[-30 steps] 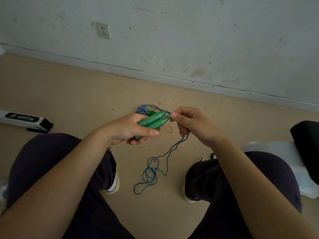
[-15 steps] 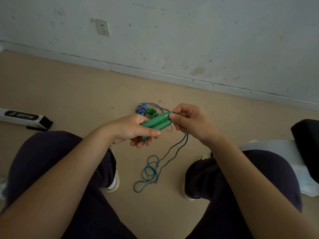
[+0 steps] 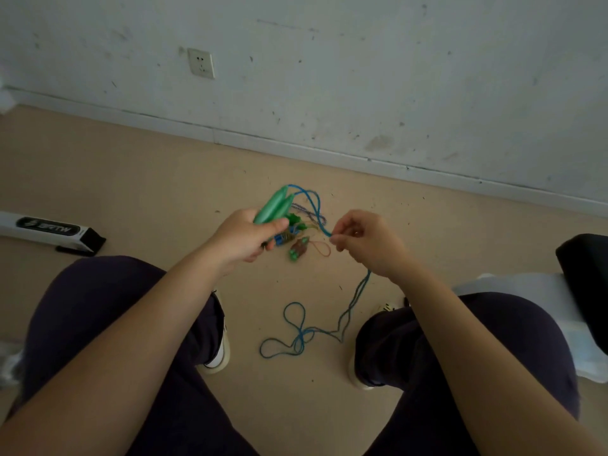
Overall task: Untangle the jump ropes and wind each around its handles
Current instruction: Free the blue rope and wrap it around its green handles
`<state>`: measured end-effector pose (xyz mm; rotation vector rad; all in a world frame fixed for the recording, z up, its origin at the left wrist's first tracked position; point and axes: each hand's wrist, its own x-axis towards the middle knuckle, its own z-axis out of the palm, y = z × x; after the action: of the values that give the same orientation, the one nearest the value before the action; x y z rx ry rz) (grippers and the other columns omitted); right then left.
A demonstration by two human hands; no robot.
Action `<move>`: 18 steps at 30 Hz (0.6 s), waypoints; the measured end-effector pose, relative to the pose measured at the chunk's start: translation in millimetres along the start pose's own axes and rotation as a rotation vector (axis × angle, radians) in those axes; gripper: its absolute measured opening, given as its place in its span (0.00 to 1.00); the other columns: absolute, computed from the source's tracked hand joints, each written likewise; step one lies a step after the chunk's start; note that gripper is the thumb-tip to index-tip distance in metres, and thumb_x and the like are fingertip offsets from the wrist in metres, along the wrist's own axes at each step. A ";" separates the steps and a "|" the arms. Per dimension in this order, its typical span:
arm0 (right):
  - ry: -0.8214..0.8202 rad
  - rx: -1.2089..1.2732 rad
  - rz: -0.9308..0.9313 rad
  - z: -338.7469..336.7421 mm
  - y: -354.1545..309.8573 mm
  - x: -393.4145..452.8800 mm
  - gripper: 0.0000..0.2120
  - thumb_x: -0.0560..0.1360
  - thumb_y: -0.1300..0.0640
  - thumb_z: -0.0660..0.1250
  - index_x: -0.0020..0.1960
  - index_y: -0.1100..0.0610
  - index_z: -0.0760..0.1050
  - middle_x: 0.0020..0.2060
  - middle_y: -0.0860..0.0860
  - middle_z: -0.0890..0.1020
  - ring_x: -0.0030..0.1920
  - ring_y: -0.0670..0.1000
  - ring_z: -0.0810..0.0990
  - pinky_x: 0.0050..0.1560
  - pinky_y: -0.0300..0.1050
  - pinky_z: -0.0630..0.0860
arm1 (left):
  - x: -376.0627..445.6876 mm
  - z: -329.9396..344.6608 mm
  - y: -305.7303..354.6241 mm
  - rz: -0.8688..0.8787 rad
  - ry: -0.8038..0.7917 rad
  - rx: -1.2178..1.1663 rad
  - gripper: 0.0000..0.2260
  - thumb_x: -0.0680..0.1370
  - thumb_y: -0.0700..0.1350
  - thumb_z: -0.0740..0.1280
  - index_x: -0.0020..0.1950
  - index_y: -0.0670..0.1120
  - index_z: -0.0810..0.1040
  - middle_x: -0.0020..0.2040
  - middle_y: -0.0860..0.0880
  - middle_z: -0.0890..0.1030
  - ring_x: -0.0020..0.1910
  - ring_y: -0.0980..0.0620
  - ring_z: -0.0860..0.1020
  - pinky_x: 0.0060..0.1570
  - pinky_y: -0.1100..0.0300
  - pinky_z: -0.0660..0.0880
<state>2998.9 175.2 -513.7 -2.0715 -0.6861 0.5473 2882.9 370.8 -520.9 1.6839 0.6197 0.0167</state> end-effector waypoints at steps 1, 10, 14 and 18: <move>-0.065 -0.013 -0.014 1.5 -1.9 -2.5 0.05 0.74 0.64 0.71 0.43 0.56 0.77 0.32 0.49 0.80 0.24 0.39 0.72 0.30 0.37 0.69 | -1.0 0.3 -1.0 -0.006 -0.047 0.104 0.10 0.79 0.48 0.70 0.50 0.41 0.77 0.31 0.46 0.75 0.20 0.56 0.62 0.20 0.66 0.58; -0.219 0.107 -0.173 9.5 -16.0 -6.3 0.04 0.71 0.65 0.75 0.43 0.58 0.81 0.33 0.45 0.80 0.32 0.39 0.76 0.35 0.32 0.73 | -11.0 13.9 1.1 -0.109 -0.608 0.515 0.15 0.69 0.57 0.77 0.42 0.50 0.76 0.28 0.51 0.76 0.24 0.55 0.66 0.25 0.63 0.61; -0.207 0.112 -0.203 13.6 -14.6 -6.1 0.04 0.71 0.65 0.75 0.45 0.63 0.81 0.34 0.45 0.80 0.33 0.37 0.76 0.36 0.31 0.73 | -13.9 16.0 5.3 -0.112 -0.692 0.355 0.20 0.65 0.60 0.77 0.45 0.48 0.77 0.27 0.51 0.74 0.22 0.56 0.63 0.23 0.64 0.59; -0.200 0.140 -0.198 14.4 -13.2 -6.2 0.04 0.72 0.66 0.74 0.44 0.60 0.80 0.34 0.44 0.80 0.33 0.37 0.77 0.36 0.30 0.72 | -17.2 19.5 10.5 -0.097 -0.649 0.334 0.32 0.70 0.74 0.63 0.47 0.44 0.79 0.27 0.49 0.73 0.21 0.55 0.60 0.23 0.64 0.59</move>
<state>2982.1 186.1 -509.5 -1.8104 -0.9312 0.6749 2879.0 345.3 -510.0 1.8372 0.2135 -0.7095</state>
